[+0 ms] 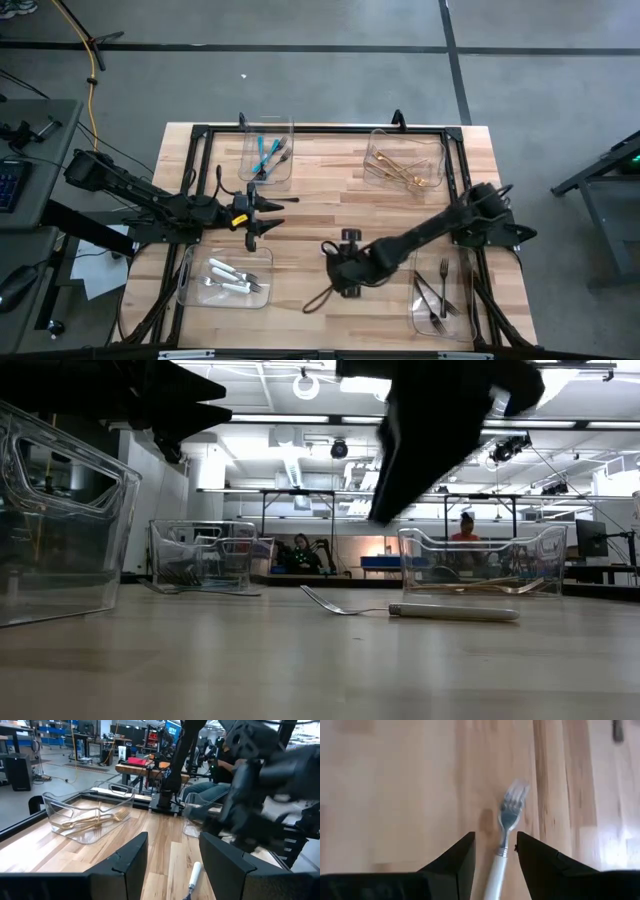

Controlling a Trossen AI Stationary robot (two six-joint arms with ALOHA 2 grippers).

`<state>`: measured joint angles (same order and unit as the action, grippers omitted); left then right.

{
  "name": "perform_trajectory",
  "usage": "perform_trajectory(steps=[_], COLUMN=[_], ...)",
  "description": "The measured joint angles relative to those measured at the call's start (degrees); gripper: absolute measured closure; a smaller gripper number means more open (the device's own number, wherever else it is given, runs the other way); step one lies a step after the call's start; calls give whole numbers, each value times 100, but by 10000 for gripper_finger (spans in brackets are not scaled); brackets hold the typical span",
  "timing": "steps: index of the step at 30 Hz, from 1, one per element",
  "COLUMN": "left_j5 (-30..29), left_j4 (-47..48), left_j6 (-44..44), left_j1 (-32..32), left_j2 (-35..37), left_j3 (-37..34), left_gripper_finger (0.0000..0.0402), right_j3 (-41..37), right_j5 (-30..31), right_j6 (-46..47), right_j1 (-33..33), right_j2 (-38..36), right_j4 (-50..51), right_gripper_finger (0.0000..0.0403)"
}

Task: Sort silverware by color (type)
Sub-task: Put the white fork into the bottom left transparent bin

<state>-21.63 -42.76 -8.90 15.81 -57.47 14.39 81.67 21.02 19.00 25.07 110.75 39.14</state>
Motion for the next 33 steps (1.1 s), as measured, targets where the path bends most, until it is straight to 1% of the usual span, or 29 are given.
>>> perform_trajectory(steps=[2, 6, 10, 16, 20, 23, 30, 33], left_j5=[0, 4, 4, 4, 4, 4, 4, 4], left_j4=[45, 150, 148, 140, 138, 138, 137, 137], left_j6=[0, -3, -131, -156, -156, -154, -154, -154], left_j1=[0, 0, 0, -2, -2, -2, -2, -2], left_j2=[0, 0, 0, 0, 0, 0, 0, -1], left_j3=[0, 0, 0, 0, 0, 0, 0, 0], left_gripper_finger=[230, 230, 230, 230, 230, 230, 230, 230], right_j3=[0, -6, -7, -7, -7, -5, 23, 39], right_j5=[-40, -392, -798, -1103, -1291, -1312, -1494, -1503], right_j6=[15, -2, 0, 58, 299, 429, 497, 660], right_j1=[-153, -412, -605, -786, -864, -903, -936, -936], right_j2=[204, 471, 554, 637, 637, 691, 930, 1020], right_j4=[102, 288, 202, 197, 302, 492, 437, 671], right_gripper_finger=[263, 263, 263, 263, 263, 263, 263, 276])
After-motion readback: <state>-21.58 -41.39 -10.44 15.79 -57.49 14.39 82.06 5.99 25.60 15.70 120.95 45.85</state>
